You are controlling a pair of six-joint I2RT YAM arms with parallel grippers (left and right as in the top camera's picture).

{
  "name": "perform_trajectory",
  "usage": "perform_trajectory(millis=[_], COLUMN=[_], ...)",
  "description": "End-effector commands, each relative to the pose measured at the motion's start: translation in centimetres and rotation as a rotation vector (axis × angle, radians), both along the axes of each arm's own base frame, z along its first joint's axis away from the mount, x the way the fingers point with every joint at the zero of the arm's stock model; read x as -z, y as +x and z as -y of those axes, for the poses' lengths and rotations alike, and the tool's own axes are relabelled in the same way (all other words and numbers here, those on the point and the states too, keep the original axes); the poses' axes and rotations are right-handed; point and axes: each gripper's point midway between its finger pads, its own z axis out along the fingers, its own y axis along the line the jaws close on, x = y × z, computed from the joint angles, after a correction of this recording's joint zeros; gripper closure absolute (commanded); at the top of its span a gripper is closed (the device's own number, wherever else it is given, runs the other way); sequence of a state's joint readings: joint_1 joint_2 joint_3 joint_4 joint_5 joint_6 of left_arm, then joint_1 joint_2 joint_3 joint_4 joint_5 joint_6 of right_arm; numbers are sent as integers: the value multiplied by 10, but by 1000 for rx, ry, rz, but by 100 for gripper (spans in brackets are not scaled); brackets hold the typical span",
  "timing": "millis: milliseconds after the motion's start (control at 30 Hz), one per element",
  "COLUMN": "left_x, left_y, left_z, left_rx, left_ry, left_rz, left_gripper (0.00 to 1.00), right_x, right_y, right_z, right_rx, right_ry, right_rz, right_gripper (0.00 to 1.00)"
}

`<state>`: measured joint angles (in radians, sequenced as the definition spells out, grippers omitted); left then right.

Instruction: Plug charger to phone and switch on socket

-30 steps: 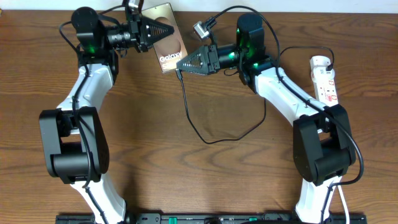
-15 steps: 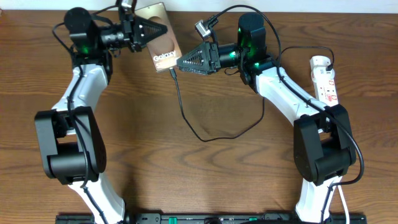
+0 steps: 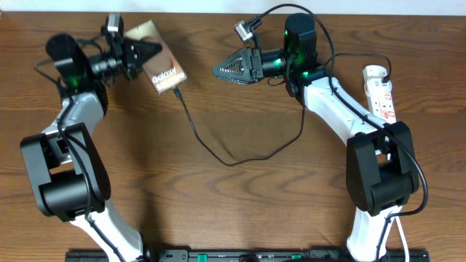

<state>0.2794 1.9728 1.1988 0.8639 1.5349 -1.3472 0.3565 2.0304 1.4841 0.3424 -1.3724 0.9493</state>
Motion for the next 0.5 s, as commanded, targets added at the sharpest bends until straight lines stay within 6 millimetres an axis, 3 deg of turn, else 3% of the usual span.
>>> perform_trajectory(millis=[0,267,467], left_x=[14,77,101], left_y=[-15,-40,-46], left_z=[3,8,7], left_rx=[-4,-69,-129], left_ry=[26,43,55], left_rz=[53,-5,-66], left_gripper=[93,93,93], right_x=[-2,0,12], right_y=[1,-2,-3], right_z=[2,2,3], right_rx=[-3,-16,-8], right_ry=[8,3,-26], right_rz=[29,15,-13], right_gripper=[1,1,1])
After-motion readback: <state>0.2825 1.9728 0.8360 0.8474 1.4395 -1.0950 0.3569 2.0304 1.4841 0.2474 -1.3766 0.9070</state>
